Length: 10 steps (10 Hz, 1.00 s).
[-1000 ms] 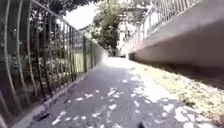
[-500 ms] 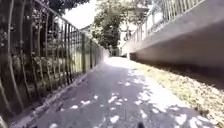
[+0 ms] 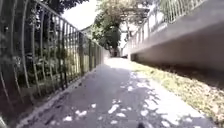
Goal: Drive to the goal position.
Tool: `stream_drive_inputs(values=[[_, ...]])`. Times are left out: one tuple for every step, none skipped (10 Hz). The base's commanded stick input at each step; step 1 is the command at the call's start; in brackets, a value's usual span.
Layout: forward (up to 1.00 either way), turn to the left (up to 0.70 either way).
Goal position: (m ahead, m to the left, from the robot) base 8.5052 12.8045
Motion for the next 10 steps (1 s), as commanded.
stream_drive_inputs(values=[[0.50, -0.50], [0.50, -0.50], [0.50, -0.37], [0.50, -0.09], [0.50, -0.02], [0.50, 0.00], [0.50, 0.00], [0.50, 0.00], [0.50, 0.00], [0.50, 0.00]])
